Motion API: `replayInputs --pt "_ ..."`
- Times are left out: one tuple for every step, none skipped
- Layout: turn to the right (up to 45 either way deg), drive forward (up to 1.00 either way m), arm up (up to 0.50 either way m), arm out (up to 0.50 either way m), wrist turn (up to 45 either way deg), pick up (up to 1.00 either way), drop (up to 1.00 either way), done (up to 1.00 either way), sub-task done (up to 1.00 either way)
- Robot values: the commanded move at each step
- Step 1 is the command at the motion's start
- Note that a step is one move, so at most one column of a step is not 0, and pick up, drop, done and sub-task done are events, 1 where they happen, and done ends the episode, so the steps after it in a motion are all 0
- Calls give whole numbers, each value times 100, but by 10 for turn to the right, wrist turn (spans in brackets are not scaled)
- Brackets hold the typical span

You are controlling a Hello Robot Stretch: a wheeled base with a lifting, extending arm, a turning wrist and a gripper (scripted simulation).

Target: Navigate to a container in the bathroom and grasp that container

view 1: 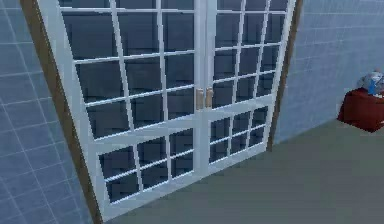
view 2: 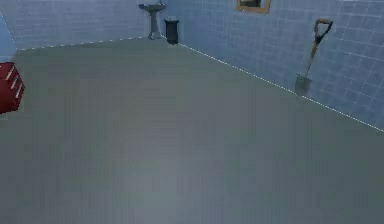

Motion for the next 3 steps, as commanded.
replayInputs --pt "450 0 0 0 0 0 0 0 0" --pt "0 100 0 0 0 0 0 0 0" --pt "0 100 0 0 0 0 0 0 0"
